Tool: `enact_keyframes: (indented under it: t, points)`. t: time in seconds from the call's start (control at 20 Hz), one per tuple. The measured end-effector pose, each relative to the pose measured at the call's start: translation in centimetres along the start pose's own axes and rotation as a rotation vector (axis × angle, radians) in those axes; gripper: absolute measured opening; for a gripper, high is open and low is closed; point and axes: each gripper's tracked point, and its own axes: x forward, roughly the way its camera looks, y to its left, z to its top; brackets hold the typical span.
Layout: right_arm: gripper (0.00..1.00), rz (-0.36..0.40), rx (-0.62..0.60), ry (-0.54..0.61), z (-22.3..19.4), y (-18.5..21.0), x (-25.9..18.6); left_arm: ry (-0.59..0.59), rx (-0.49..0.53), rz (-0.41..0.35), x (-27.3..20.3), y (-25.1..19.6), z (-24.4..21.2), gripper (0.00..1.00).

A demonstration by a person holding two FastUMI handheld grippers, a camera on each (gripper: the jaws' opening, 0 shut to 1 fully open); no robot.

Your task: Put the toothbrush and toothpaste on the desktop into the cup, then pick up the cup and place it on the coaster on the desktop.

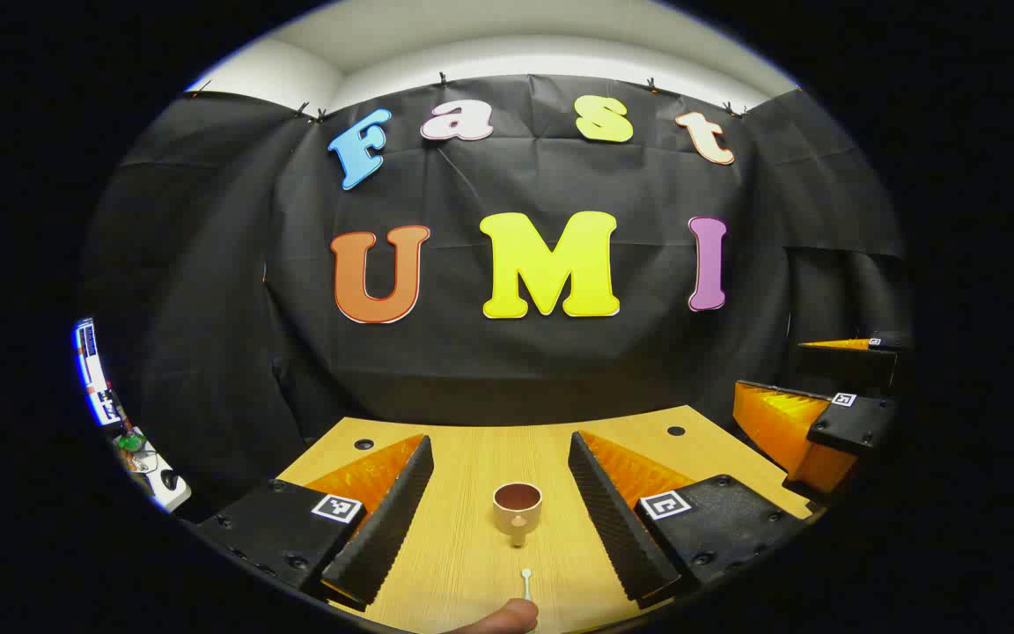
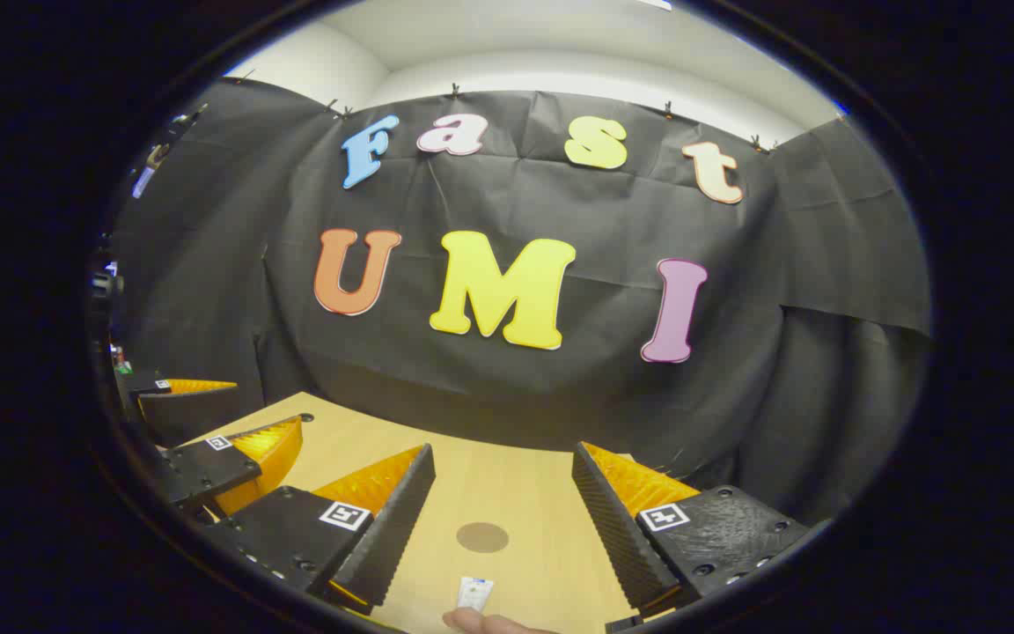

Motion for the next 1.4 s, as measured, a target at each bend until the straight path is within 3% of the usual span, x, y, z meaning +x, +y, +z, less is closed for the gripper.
enact_keyframes:
  t: [0.65,0.8,0.95,1.15,1.4]
  points:
    - [0.97,-0.039,-0.003,0.08,-3.4,-4.4,1.7,0.028,-0.013,-0.01,1.2,-2.5,-1.7,0.99]
    - [0.92,-0.044,-0.001,0.104,-4.4,-5.2,1.7,0.049,-0.013,-0.007,1.0,-2.5,-2.4,0.99]
    - [0.95,-0.041,0.009,0.126,-5.4,-5.6,1.9,0.059,-0.01,0.001,1.0,-2.5,-2.9,0.99]
    - [0.95,-0.03,0.009,0.155,-6.5,-5.5,2.6,0.108,-0.027,-0.007,1.1,-2.7,-4.4,0.98]
    - [0.98,-0.009,-0.023,0.198,-8.2,-5.3,2.9,0.292,-0.039,-0.006,0.8,-3.3,-11.5,0.99]
